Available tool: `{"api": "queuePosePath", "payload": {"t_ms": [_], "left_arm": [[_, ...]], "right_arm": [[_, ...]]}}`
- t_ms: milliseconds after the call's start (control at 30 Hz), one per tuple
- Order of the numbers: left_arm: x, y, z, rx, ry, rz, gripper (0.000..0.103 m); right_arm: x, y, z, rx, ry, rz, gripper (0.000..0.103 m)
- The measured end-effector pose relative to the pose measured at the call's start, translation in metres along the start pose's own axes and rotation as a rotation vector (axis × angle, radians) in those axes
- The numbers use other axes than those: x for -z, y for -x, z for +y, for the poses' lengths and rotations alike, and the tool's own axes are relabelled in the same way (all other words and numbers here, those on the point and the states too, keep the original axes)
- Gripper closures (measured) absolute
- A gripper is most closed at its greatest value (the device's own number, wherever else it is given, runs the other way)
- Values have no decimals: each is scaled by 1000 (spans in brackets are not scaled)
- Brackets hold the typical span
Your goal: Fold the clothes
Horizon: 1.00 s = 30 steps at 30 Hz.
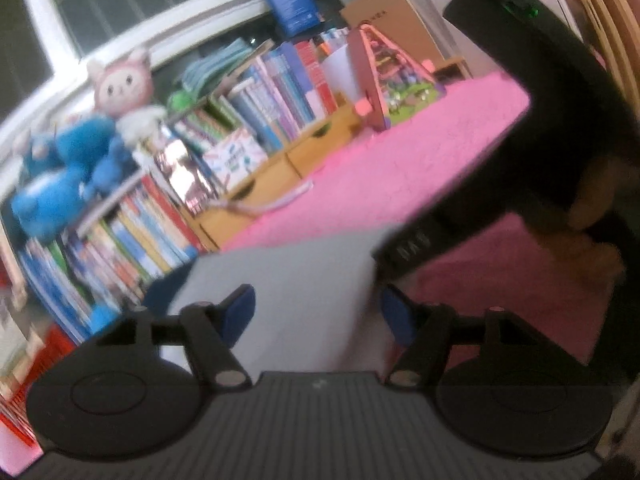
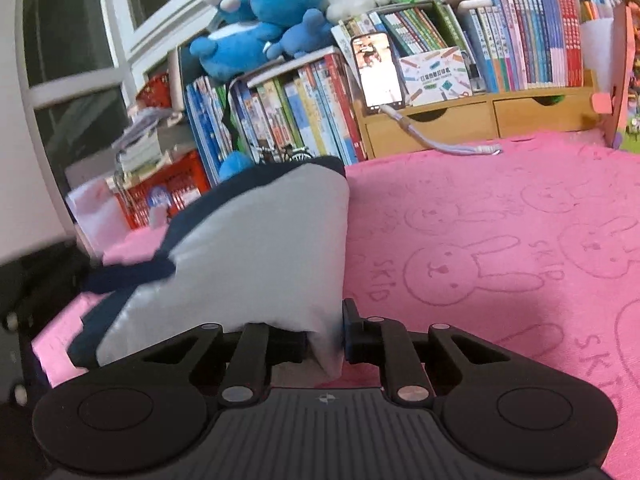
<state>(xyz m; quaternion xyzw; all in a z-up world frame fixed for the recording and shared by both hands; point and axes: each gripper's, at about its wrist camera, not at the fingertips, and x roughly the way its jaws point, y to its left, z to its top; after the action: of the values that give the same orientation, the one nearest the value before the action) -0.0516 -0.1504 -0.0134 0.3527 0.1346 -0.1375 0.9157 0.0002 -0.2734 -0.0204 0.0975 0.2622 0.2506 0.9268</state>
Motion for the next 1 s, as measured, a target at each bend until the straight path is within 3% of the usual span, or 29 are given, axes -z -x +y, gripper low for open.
{"api": "queuePosePath", "payload": {"t_ms": [133, 167, 200, 267, 300, 533, 800, 1000], "left_arm": [[0, -12, -11, -16, -90, 7, 51], [0, -17, -15, -13, -108, 12, 58], [1, -21, -19, -11, -126, 17, 74], [3, -26, -24, -20, -144, 28, 92], [4, -26, -23, -22, -141, 30, 95], [21, -9, -11, -58, -130, 66, 98], [60, 11, 10, -120, -102, 224, 97], [68, 15, 16, -140, -58, 271, 97]], "right_arm": [[3, -1, -3, -2, -23, 1, 85], [4, -1, -3, -2, -24, -2, 85], [4, -1, -3, -2, -26, -6, 85], [5, 0, -4, 7, -40, -9, 85], [5, 0, -5, 11, -48, -10, 85], [5, -1, -13, 21, -114, -9, 85], [4, -4, -12, 48, -125, -4, 83], [5, -4, -12, 50, -122, 1, 83]]}}
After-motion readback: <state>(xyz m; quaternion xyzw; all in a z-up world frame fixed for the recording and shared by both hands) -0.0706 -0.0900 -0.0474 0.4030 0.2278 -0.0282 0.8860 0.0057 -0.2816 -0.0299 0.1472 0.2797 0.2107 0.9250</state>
